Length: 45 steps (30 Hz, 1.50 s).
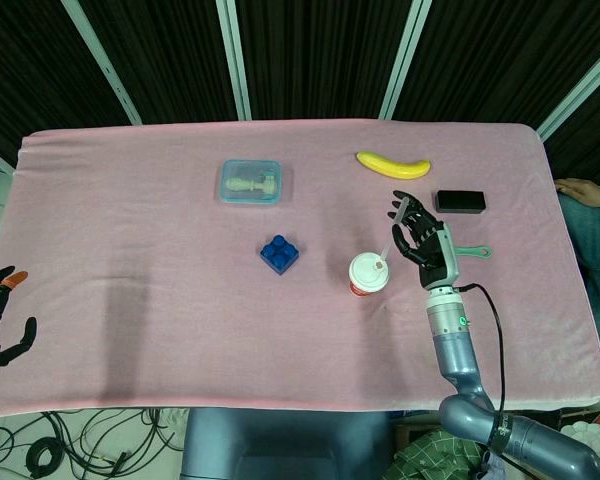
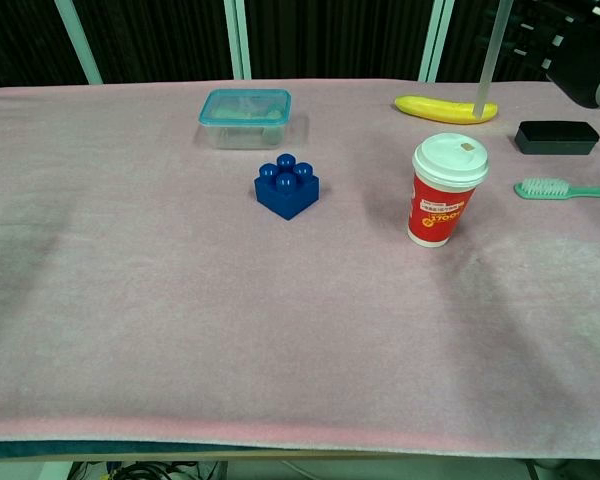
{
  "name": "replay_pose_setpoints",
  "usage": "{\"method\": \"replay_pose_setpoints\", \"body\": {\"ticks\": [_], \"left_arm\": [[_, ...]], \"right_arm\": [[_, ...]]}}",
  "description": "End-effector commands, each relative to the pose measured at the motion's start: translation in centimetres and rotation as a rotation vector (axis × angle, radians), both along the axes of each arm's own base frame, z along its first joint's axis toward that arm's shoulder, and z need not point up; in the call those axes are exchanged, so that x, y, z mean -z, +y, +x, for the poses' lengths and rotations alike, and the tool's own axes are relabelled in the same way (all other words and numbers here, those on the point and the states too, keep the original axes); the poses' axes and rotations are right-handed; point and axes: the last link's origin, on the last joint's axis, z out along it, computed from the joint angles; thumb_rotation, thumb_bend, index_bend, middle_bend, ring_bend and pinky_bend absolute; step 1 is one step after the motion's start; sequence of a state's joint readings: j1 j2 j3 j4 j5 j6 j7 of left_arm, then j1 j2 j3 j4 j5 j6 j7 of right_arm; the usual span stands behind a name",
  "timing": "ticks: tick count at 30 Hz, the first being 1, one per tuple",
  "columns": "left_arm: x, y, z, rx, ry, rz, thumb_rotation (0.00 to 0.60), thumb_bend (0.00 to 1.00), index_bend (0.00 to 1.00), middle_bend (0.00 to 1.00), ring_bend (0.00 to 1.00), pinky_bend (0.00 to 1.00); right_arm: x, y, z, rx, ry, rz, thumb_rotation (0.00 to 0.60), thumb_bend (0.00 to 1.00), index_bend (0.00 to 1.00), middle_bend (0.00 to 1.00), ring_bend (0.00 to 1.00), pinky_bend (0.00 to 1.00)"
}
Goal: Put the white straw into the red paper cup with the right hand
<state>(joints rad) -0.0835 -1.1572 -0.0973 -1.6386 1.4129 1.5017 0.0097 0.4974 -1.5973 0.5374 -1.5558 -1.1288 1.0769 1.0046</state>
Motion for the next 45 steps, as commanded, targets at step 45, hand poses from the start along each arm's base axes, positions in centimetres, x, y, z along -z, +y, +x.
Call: {"method": "replay_pose_setpoints", "body": {"ticks": [45], "left_arm": [[0.1, 0.0, 0.2, -0.001, 0.006, -0.001, 0.6, 0.45, 0.19, 0.09, 0.02, 0.0]], "right_arm": [[1.9, -0.1, -1.1, 0.016, 0.02, 0.037, 0.6, 0.41, 0.7, 0.19, 0.2, 0.21]]}}
